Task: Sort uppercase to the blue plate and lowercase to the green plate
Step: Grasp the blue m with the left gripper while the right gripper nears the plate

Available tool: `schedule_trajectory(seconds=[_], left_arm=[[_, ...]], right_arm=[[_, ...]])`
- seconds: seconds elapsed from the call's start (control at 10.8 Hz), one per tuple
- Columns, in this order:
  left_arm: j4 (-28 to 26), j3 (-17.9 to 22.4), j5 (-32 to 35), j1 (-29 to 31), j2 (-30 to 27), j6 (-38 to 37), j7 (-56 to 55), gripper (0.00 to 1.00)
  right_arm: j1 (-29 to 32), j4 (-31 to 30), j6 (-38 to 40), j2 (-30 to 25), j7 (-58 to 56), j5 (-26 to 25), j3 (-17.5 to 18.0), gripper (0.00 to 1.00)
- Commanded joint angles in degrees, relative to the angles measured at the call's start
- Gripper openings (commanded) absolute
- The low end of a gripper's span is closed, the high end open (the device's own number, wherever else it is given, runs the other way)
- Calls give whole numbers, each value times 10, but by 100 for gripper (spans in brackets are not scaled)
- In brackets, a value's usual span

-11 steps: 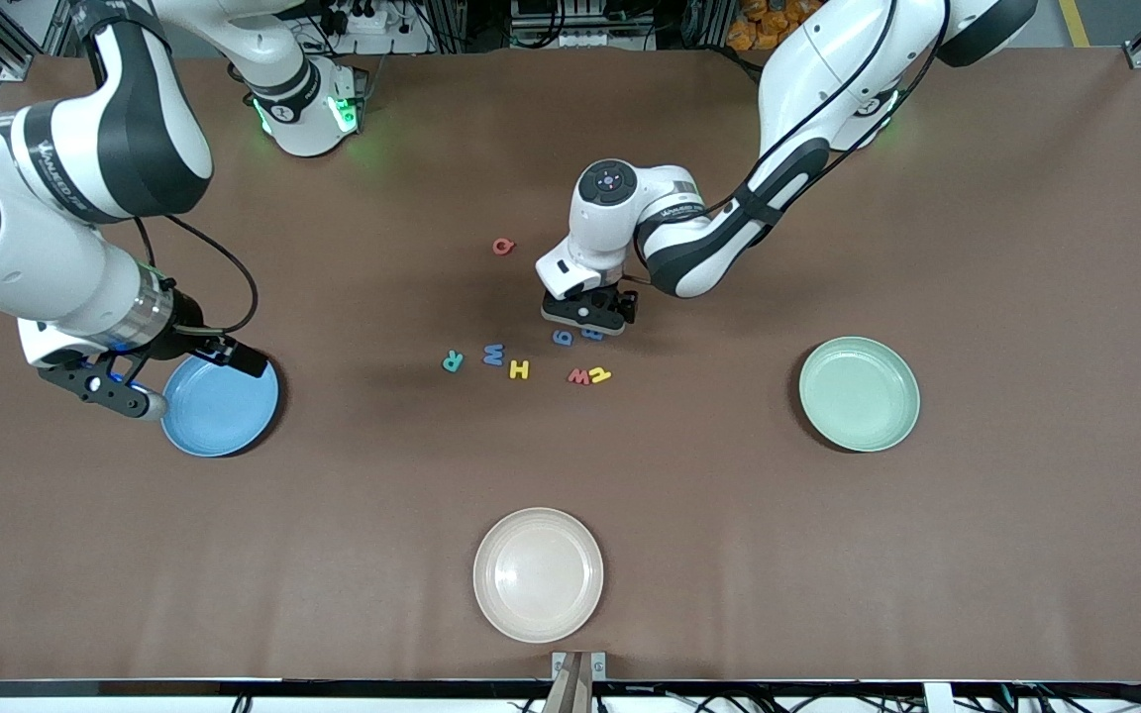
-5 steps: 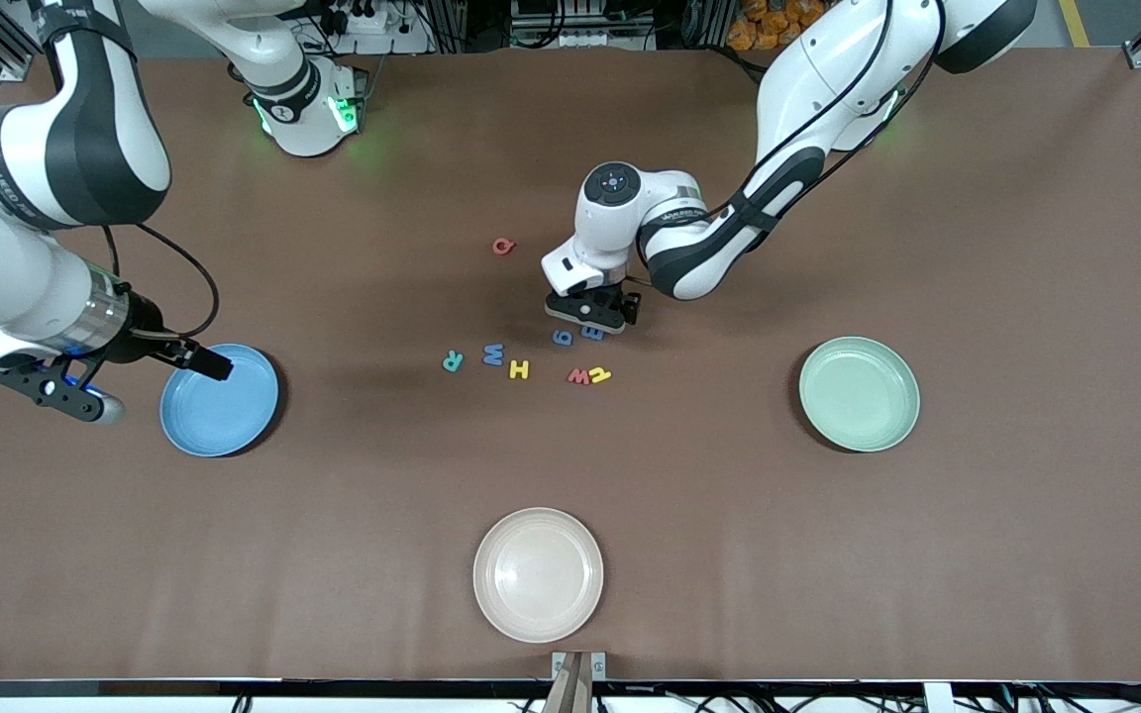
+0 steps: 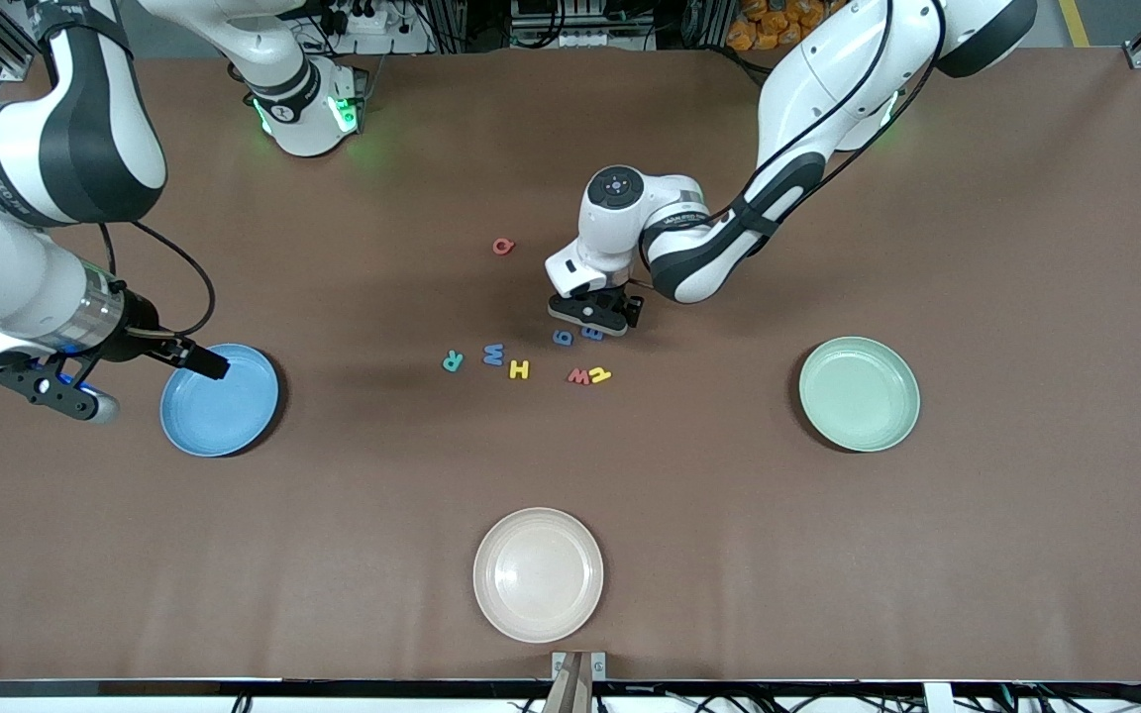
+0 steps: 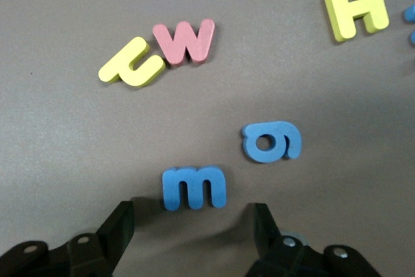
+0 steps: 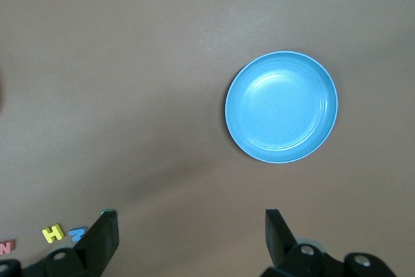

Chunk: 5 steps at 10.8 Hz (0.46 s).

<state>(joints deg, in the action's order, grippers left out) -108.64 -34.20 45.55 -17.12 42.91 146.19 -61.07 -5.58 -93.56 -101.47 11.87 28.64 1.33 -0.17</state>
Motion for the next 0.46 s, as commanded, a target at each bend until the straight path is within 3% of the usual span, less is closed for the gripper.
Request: schedule_trajectory(seconds=[0.0, 0.37], left_arm=[[-4, 1, 23, 5, 4, 16, -5, 79], [0, 1, 32, 6, 10, 16, -5, 73]], right_arm=[[5, -5, 0, -10, -6, 8, 2, 100], [3, -6, -5, -5, -3, 9, 2, 100]])
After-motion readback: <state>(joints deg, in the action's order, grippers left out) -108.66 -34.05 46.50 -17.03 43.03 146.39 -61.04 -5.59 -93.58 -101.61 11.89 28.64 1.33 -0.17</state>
